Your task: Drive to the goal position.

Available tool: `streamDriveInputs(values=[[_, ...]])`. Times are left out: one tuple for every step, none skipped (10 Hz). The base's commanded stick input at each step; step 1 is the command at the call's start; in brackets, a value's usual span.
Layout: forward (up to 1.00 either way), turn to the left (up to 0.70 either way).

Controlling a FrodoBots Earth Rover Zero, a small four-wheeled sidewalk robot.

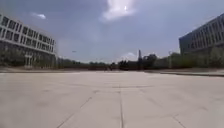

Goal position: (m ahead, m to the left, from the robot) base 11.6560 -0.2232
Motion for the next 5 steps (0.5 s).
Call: streamDriveInputs(values=[[0.70,0.00],[0.70,0.00],[0.70,0.00],[0.70,0.00],[0.70,0.00]])
